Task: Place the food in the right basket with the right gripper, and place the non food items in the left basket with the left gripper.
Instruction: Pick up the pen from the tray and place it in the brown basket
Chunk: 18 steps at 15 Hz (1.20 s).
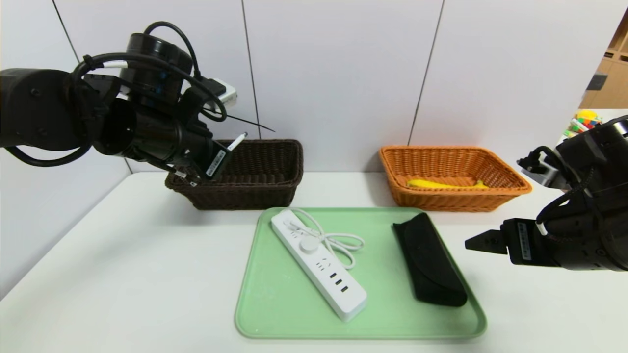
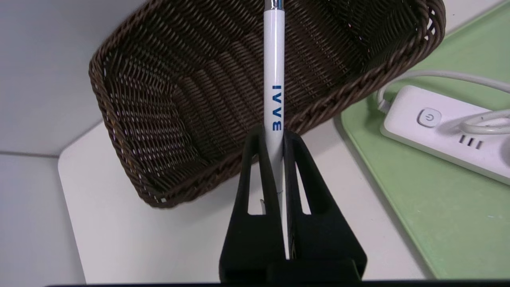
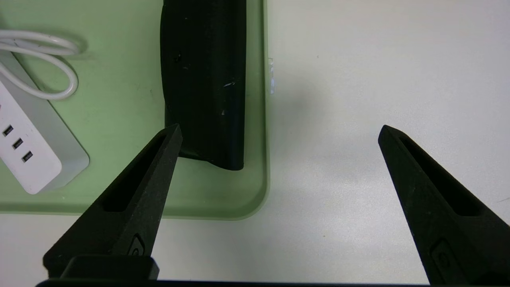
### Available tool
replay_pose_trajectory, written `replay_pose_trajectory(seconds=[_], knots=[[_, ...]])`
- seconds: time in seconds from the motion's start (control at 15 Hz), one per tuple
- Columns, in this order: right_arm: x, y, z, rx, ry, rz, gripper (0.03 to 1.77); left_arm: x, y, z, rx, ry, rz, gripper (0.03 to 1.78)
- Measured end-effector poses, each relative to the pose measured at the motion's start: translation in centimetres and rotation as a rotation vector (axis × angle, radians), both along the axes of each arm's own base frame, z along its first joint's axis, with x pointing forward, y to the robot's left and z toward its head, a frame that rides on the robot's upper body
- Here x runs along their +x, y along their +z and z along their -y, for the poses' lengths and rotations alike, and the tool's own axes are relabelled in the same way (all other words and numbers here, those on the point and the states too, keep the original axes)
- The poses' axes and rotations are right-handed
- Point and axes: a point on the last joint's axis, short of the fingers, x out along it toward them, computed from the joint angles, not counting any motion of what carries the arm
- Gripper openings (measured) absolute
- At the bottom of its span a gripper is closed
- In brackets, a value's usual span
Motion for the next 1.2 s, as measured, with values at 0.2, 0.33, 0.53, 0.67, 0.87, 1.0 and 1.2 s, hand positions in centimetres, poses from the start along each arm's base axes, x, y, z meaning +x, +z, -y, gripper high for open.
replay_pose_trajectory(seconds=[0.2, 0.33, 0.53, 0.67, 0.87, 1.0, 1.2], knots=[[-0.1, 0.0, 0.0, -0.001, 0.002, 0.001, 1.70, 2.4, -0.5, -1.2, 0.100, -0.078, 0.083, 0.10], [-0.3, 0.1, -0.1, -0.001, 0.010, 0.005, 1.70, 4.1, -0.5, -1.7, 0.160, -0.128, 0.158, 0.10], [-0.8, 0.6, -0.3, 0.004, 0.031, 0.025, 1.70, 5.6, -0.8, -2.0, 0.169, -0.272, 0.188, 0.10], [-1.1, 0.9, -0.3, 0.009, 0.042, 0.040, 1.70, 6.5, -1.3, -2.0, 0.192, -0.335, 0.198, 0.10], [-1.7, 1.3, -0.3, 0.007, 0.058, 0.059, 1.70, 8.1, -2.7, -2.4, 0.268, -0.364, 0.192, 0.10], [-1.9, 1.5, -0.2, 0.008, 0.062, 0.069, 1.70, 9.3, -3.7, -2.8, 0.318, -0.375, 0.184, 0.10], [-1.9, 1.6, -0.2, 0.010, 0.064, 0.073, 1.70, 11.2, -5.3, -3.3, 0.340, -0.370, 0.163, 0.10]])
